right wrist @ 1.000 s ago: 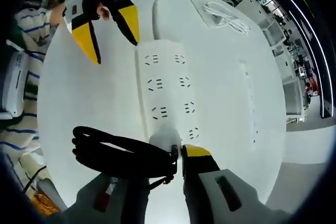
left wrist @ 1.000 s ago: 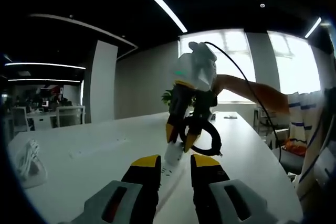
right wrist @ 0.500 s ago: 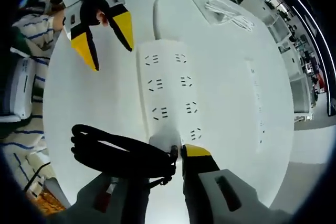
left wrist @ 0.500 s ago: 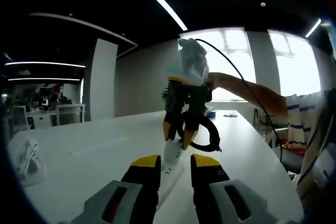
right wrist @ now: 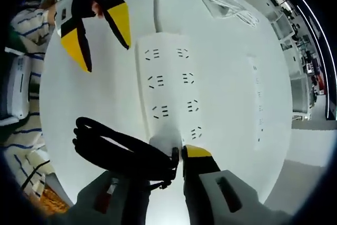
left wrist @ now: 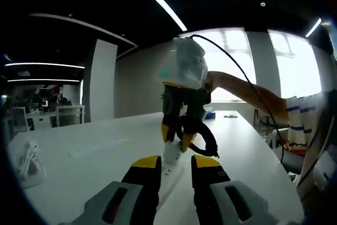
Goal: Straighten the power strip on the desk, plug the charger into it
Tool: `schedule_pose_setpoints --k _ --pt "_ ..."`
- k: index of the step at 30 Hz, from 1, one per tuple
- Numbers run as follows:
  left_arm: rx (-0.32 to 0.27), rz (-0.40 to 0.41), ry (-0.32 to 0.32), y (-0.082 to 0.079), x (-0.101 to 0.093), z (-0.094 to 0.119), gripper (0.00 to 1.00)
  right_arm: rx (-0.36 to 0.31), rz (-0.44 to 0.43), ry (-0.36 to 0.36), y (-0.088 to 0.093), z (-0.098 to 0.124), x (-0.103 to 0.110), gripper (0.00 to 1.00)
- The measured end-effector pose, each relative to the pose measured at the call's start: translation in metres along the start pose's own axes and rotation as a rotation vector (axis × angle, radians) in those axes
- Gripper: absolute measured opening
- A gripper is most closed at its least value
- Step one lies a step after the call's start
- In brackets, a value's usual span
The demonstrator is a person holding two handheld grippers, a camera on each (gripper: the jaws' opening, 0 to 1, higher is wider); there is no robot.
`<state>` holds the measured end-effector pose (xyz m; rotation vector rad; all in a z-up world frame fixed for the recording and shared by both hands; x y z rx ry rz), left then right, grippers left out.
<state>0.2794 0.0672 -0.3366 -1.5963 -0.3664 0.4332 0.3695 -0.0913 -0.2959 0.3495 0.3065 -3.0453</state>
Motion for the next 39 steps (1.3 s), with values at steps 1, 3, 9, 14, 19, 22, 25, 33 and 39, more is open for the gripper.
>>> schedule_pose_setpoints --k 1,3,9,14,19,22,25,33,39 --pt "0.0 0.001 -0.001 0.0 0.0 0.0 0.23 -0.005 0.001 0.002 0.002 -0.001 0.004 0.22" --pt "-0.001 0.002 -0.001 0.0 0.0 0.0 0.23 -0.033 0.001 0.001 0.006 -0.001 0.008 0.21" --pt "-0.001 0.004 0.002 0.0 -0.001 0.0 0.23 -0.066 -0.007 0.0 0.009 -0.004 0.016 0.21" --pt "0.004 -0.005 0.007 0.0 -0.003 -0.001 0.23 0.031 0.029 0.027 -0.001 -0.009 0.023 0.21" --pt "0.006 0.0 0.004 0.002 -0.003 0.0 0.23 -0.006 0.018 0.029 0.004 -0.009 0.022 0.21" --pt "0.003 0.003 -0.001 0.001 -0.001 0.001 0.23 -0.058 -0.004 0.023 0.009 -0.008 0.02 0.21" --pt "0.0 0.007 0.0 0.001 -0.001 0.001 0.23 -0.066 0.0 0.031 0.008 -0.009 0.022 0.21" --pt "0.008 0.003 0.003 0.004 -0.003 0.0 0.23 0.041 0.033 0.085 -0.001 -0.012 0.025 0.21" --pt "0.005 0.005 0.001 0.003 -0.002 0.001 0.23 -0.043 -0.02 0.017 0.006 -0.007 0.007 0.21"
Point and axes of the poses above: the point that each gripper's makers call its tool centre point, and the gripper's own axes: z roughly backward along the fingers, x roughly to its left, y roughly out of its underside, the point moved 8 cm from there along z, roughly backward along the fingers, and after that the axes turned 7 degrees about -x, right-handed, at the moved point
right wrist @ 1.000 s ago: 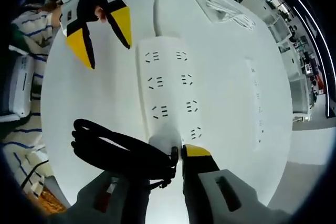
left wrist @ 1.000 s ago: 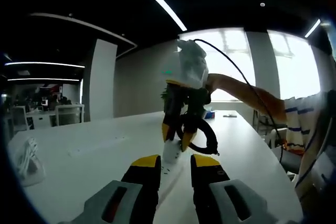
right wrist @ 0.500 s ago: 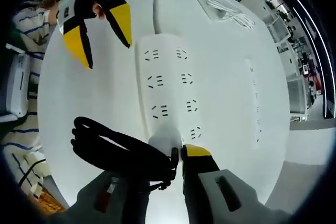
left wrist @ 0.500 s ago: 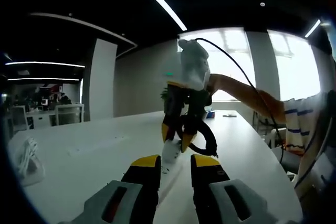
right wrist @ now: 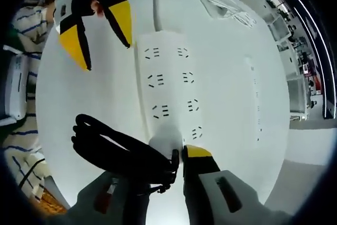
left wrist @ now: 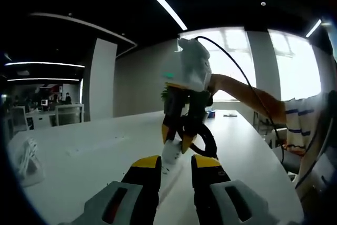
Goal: Straighten the power strip on the desk, plug the charger into it
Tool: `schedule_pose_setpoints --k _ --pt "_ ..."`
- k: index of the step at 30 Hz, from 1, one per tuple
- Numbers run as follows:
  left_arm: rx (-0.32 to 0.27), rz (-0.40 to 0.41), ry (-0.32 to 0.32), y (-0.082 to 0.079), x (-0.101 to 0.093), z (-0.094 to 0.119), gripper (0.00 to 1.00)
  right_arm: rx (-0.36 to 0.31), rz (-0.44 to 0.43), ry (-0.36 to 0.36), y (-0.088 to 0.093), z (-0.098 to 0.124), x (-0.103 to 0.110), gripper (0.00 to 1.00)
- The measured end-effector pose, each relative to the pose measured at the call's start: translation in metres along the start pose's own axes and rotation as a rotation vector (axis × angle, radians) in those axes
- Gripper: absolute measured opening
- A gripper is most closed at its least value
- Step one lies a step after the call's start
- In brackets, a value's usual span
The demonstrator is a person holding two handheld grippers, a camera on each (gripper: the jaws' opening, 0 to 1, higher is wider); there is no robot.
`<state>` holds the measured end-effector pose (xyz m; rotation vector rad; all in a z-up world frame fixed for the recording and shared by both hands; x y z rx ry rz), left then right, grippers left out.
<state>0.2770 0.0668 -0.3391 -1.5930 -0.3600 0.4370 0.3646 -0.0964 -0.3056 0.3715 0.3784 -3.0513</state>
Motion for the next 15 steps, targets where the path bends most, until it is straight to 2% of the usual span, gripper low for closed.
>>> schedule_pose_setpoints --k 3,4,6,9,12,15 --pt "-0.004 0.0 0.002 -0.001 0.0 0.0 0.23 0.053 0.025 0.009 -0.005 -0.002 0.004 0.21" --pt "-0.006 0.0 0.003 -0.001 -0.001 0.0 0.23 0.102 0.049 0.024 -0.009 -0.003 0.005 0.21" --pt "-0.006 0.002 0.006 -0.001 -0.002 -0.001 0.23 0.156 0.067 0.045 -0.014 -0.006 0.009 0.21" --pt "-0.002 -0.004 0.009 -0.001 -0.003 -0.001 0.23 0.13 0.047 0.039 -0.012 -0.006 0.008 0.21" --pt "0.002 -0.01 0.007 -0.001 -0.002 -0.001 0.23 0.029 0.008 0.01 -0.002 -0.004 0.006 0.21" --pt "-0.001 -0.001 0.01 -0.002 -0.002 -0.002 0.23 -0.012 -0.008 -0.004 0.006 -0.002 0.001 0.21"
Point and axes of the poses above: the point that each gripper's makers call its tool centre point, and the gripper's own axes: z roughly backward along the fingers, x roughly to its left, y roughly out of its underside, the point moved 8 cm from there along z, roughly backward along the fingers, and after that the axes turned 7 degrees about -x, right-handed, at the moved point
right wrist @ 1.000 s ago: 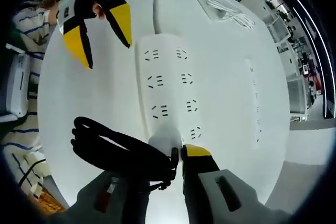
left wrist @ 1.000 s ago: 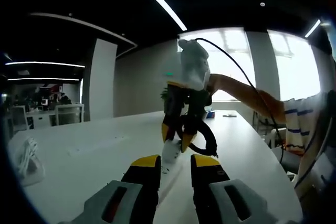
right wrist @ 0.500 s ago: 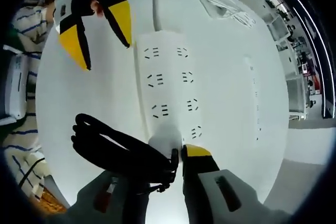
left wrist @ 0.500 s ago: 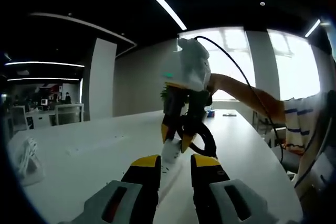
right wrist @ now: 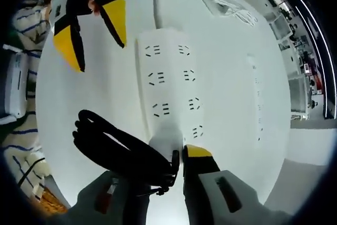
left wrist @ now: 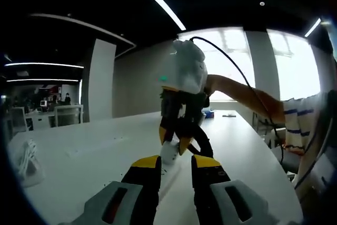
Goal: Straighten the power strip on the desk, plug the charger into it
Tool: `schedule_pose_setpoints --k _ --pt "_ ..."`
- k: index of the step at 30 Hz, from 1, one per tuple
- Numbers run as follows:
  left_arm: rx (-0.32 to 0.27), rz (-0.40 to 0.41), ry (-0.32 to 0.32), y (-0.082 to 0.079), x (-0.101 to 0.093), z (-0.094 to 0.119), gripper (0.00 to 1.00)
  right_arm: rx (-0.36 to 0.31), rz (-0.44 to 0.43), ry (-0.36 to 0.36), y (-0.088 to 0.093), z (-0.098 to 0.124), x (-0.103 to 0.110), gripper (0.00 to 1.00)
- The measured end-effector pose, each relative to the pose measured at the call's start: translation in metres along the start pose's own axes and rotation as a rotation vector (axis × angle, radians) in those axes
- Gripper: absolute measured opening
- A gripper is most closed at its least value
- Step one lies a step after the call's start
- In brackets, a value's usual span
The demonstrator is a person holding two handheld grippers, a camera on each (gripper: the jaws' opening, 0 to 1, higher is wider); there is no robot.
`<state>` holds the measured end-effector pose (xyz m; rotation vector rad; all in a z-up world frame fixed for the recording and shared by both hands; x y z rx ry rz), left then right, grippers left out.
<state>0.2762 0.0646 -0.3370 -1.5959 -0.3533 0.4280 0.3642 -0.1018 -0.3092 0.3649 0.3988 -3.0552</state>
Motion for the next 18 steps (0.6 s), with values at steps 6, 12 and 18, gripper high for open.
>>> schedule_pose_setpoints --k 6,12,18 --pt "-0.003 0.006 0.004 0.0 -0.001 -0.002 0.23 0.157 0.058 0.034 -0.016 -0.004 0.0 0.21" --pt "-0.001 0.004 0.004 0.0 0.0 -0.002 0.23 0.122 0.027 0.019 -0.011 -0.006 0.004 0.21" --pt "0.011 0.004 0.005 0.003 -0.001 -0.004 0.23 0.104 0.034 0.033 -0.008 -0.008 0.011 0.21"
Point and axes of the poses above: the point that each gripper's makers call its tool centre point, and the gripper's own axes: z roughly backward along the fingers, x roughly to its left, y roughly out of its underside, the point moved 8 cm from there along z, roughly backward along the fingers, and after that the axes turned 7 degrees about -x, right-handed, at the moved point
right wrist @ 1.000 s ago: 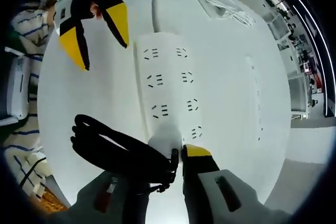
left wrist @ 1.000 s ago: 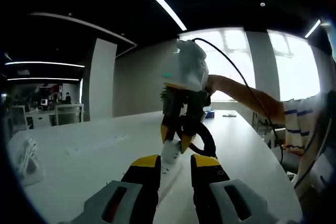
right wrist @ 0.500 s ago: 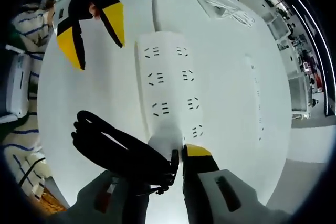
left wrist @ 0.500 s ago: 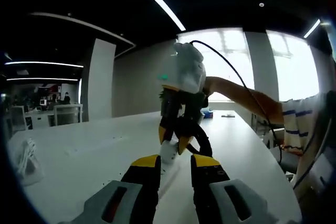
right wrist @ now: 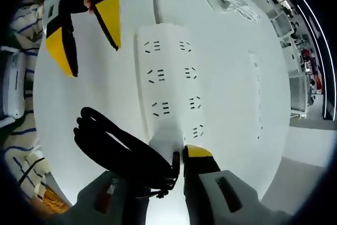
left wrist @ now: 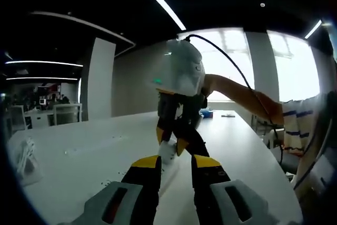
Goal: Straighten the power strip on the desk, plug the charger into it
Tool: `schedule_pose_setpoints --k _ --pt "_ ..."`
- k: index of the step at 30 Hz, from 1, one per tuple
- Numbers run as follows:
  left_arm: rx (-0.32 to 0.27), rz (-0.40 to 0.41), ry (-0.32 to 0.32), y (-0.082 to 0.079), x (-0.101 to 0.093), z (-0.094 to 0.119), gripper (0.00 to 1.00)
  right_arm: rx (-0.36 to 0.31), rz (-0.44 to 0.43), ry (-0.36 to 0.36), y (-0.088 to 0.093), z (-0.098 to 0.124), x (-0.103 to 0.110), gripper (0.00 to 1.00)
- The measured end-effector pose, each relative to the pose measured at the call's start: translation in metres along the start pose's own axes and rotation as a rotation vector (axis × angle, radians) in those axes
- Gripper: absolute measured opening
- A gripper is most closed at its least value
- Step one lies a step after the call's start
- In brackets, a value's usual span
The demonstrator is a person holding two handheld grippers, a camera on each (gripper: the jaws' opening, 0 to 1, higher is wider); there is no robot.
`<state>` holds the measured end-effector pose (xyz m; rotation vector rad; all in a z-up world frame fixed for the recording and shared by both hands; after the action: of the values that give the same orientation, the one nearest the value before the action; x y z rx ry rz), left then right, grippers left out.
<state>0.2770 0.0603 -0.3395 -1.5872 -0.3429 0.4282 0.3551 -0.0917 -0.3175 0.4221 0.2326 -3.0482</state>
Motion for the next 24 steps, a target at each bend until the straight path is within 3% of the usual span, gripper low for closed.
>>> schedule_pose_setpoints --k 24 --pt "0.002 0.01 -0.003 0.002 -0.0019 0.0019 0.23 -0.068 0.004 0.044 0.003 0.0006 0.0027 0.22"
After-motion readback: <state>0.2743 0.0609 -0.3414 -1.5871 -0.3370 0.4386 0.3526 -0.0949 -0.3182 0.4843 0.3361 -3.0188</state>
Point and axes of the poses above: the point that each gripper's makers call its tool centre point, and the gripper's own axes: z roughly backward along the fingers, x roughly to its left, y roughly out of its underside, the point moved 8 cm from there along z, roughly backward along the fingers, and after that the axes turned 7 degrees about -x, right-handed, at the moved point
